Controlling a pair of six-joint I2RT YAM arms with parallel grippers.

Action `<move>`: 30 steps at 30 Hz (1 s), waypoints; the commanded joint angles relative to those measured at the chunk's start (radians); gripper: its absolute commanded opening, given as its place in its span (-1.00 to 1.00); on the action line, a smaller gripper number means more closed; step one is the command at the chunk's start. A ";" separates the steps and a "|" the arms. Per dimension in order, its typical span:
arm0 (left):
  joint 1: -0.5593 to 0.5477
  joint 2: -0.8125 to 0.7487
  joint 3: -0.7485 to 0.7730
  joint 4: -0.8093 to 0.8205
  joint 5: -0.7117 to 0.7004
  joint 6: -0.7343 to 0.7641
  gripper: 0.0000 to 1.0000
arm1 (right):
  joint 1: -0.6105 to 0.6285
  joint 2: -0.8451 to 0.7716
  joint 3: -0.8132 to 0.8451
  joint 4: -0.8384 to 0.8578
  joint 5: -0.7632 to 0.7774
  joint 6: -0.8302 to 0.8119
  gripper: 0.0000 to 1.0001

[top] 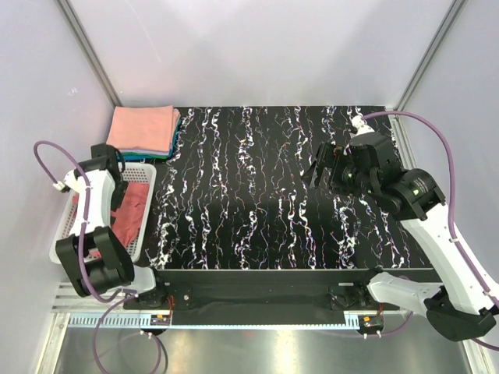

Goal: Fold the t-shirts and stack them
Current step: Grab the tshirt from the pile

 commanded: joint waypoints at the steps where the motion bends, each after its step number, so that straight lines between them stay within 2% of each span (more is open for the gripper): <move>1: 0.032 0.052 -0.049 0.161 -0.068 0.050 0.85 | 0.001 0.008 0.053 -0.029 0.039 -0.090 1.00; 4: 0.062 0.105 -0.068 0.191 -0.061 0.040 0.82 | 0.001 0.048 0.119 -0.064 0.065 -0.136 0.99; 7: 0.069 0.189 -0.060 0.185 -0.114 0.030 0.79 | 0.001 0.078 0.179 -0.083 0.059 -0.140 0.99; 11: 0.070 0.257 -0.046 0.236 -0.154 0.095 0.78 | 0.001 0.106 0.240 -0.118 0.038 -0.120 0.99; 13: 0.069 0.267 -0.049 0.303 -0.138 0.152 0.76 | 0.001 0.106 0.248 -0.135 0.034 -0.106 1.00; 17: 0.092 0.315 -0.063 0.337 -0.045 0.154 0.76 | 0.001 0.082 0.234 -0.141 0.044 -0.101 0.99; 21: 0.093 0.318 -0.137 0.453 0.013 0.155 0.57 | 0.001 0.081 0.233 -0.160 0.068 -0.078 0.99; 23: 0.092 0.320 -0.125 0.455 0.032 0.174 0.14 | 0.001 0.091 0.237 -0.164 0.071 -0.069 0.99; 24: 0.092 0.317 -0.106 0.432 0.059 0.190 -0.20 | 0.001 0.104 0.245 -0.175 0.070 -0.069 0.99; 25: 0.090 0.297 -0.039 0.408 0.067 0.221 -0.64 | 0.001 0.112 0.253 -0.183 0.065 -0.065 0.99; 27: 0.067 0.257 0.044 0.356 0.060 0.255 -0.88 | 0.001 0.130 0.277 -0.192 0.064 -0.064 0.99; 29: 0.002 0.164 0.195 0.275 0.006 0.295 -1.00 | 0.001 0.138 0.293 -0.187 0.062 -0.075 0.99; 30: -0.023 0.124 0.252 0.230 -0.065 0.306 -1.00 | 0.001 0.149 0.299 -0.184 0.067 -0.081 0.99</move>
